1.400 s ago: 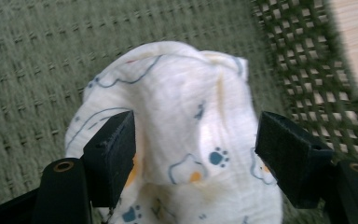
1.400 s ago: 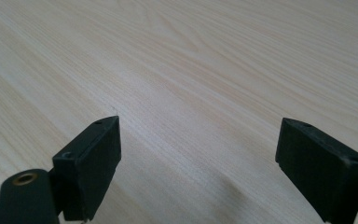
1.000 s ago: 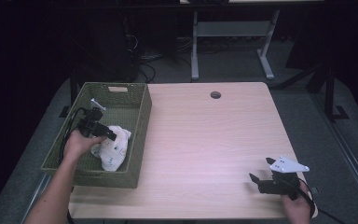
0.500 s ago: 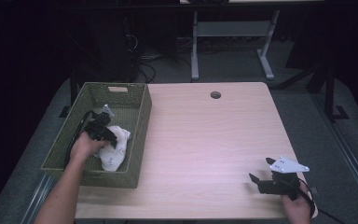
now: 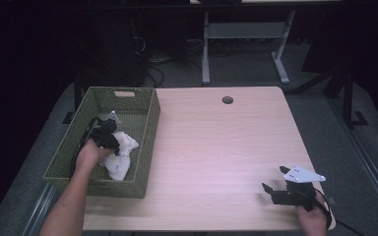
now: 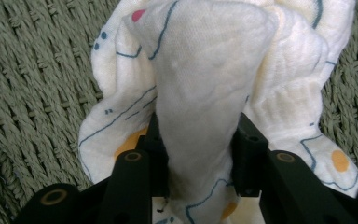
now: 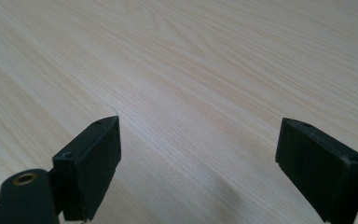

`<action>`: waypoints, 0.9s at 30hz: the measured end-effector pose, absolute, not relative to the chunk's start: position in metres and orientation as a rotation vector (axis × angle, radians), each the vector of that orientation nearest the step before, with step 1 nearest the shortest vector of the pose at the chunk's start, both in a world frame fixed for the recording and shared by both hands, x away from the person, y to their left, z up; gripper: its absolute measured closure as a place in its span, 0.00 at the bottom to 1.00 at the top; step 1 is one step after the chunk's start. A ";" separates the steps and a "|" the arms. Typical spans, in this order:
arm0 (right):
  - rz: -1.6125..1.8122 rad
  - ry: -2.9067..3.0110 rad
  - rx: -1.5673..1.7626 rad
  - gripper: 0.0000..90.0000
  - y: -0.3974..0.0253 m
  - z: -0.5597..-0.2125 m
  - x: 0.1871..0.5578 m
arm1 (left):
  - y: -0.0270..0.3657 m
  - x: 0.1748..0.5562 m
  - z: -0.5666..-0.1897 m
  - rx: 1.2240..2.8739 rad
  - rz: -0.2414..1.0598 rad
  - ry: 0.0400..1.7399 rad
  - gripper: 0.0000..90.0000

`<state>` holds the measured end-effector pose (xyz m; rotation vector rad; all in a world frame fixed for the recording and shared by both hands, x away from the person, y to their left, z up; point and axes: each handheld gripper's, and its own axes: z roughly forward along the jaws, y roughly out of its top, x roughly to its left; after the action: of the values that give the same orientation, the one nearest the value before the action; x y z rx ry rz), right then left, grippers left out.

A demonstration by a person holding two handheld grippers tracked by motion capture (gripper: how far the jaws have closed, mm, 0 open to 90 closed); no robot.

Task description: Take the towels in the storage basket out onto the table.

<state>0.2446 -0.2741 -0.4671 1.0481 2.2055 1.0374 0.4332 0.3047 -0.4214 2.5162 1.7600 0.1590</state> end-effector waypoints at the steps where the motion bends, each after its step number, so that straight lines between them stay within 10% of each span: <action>1: 1.038 2.205 1.046 0.15 -0.274 -0.467 0.245 | 0.305 0.433 -0.421 2.504 0.155 1.770 0.76; 27: 1.038 2.194 1.077 0.15 -0.275 -0.470 0.246 | 0.349 0.406 -0.361 2.206 0.086 1.641 0.80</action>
<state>0.2458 -0.2755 -0.4699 1.0766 2.1940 1.0378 0.4062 0.3488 -0.3609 2.2063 1.6408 0.0855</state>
